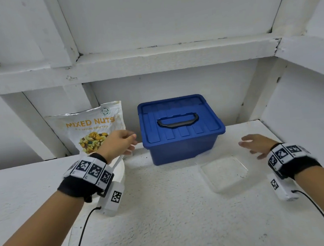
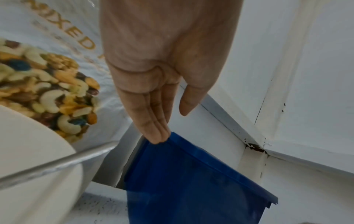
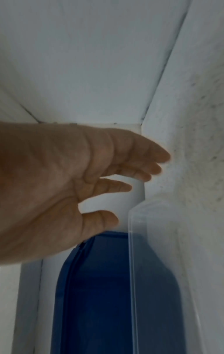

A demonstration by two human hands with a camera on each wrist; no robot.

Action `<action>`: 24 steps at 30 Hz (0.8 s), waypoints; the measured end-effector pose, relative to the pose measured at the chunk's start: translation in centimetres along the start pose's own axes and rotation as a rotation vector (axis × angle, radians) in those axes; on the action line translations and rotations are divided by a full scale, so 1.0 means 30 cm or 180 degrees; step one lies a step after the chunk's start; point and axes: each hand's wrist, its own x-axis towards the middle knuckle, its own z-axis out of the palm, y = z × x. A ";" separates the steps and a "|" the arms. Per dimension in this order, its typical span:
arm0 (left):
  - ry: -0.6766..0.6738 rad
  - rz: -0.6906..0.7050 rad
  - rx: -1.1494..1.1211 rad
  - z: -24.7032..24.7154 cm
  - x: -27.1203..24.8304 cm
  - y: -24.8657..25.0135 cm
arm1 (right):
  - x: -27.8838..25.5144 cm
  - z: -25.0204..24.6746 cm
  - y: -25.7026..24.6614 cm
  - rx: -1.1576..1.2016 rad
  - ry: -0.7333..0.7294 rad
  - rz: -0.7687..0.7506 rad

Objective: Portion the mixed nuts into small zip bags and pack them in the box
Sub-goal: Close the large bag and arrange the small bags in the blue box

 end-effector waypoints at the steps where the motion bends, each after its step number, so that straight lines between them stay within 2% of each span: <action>1: 0.0027 0.0007 -0.0019 -0.005 -0.015 -0.012 | -0.014 0.011 0.010 0.0091 -0.0117 0.0051; 7: 0.0147 -0.0003 -0.0082 -0.034 -0.094 -0.084 | -0.069 0.090 -0.012 0.0427 -0.0263 -0.0085; 13: 0.0520 0.0100 -0.0030 -0.108 -0.166 -0.150 | -0.120 0.218 -0.095 0.0669 -0.0502 -0.0246; 17: 0.0801 0.0066 -0.0025 -0.164 -0.208 -0.215 | -0.140 0.271 -0.119 0.0775 -0.0417 -0.0242; 20: 0.0916 0.0025 0.0000 -0.200 -0.235 -0.258 | -0.171 0.262 -0.142 0.0449 -0.0324 -0.0244; 24: 0.1110 0.0070 0.0200 -0.244 -0.257 -0.300 | -0.270 0.221 -0.208 -0.0426 0.0123 -0.0519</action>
